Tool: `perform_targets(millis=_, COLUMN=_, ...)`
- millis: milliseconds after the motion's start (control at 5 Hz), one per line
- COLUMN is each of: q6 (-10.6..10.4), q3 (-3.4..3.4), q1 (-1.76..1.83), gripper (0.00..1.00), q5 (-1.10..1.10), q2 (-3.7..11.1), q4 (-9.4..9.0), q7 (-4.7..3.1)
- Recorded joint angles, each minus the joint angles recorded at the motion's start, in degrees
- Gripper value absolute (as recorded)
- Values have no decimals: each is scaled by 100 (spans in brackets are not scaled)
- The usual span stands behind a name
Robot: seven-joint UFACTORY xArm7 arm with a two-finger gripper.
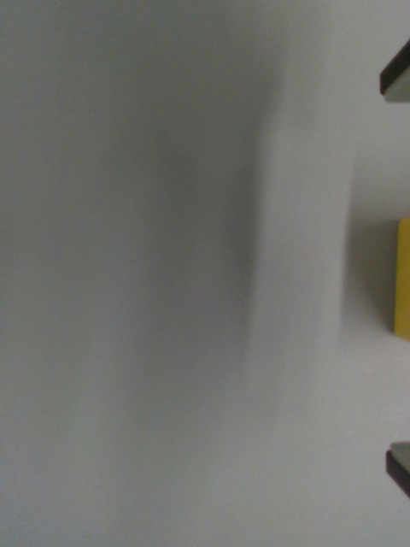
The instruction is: Pick yellow cube
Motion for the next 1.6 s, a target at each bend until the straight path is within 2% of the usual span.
perform_targets(millis=200, q6=-220, q3=32, q1=34, gripper=0, q5=13, q2=31, q4=-189, q7=60)
perform_targets(millis=400, q6=-220, q3=32, q1=34, gripper=0, q5=13, q2=31, q4=-189, q7=60)
perform_targets(millis=600, q6=-412, q3=61, q1=64, gripper=0, q5=23, q2=58, q4=-353, q7=112)
perform_targets(millis=800, q6=-412, q3=61, q1=64, gripper=0, q5=23, q2=58, q4=-353, q7=112)
perform_targets(millis=1000, q6=-575, q3=85, q1=89, gripper=0, q5=33, q2=81, q4=-494, q7=156)
perform_targets(millis=1200, q6=-575, q3=85, q1=89, gripper=0, q5=33, q2=81, q4=-494, q7=156)
perform_targets(millis=1400, q6=-727, q3=107, q1=113, gripper=0, q5=41, q2=102, q4=-624, q7=198)
perform_targets(millis=1600, q6=-727, q3=107, q1=113, gripper=0, q5=41, q2=102, q4=-624, q7=198)
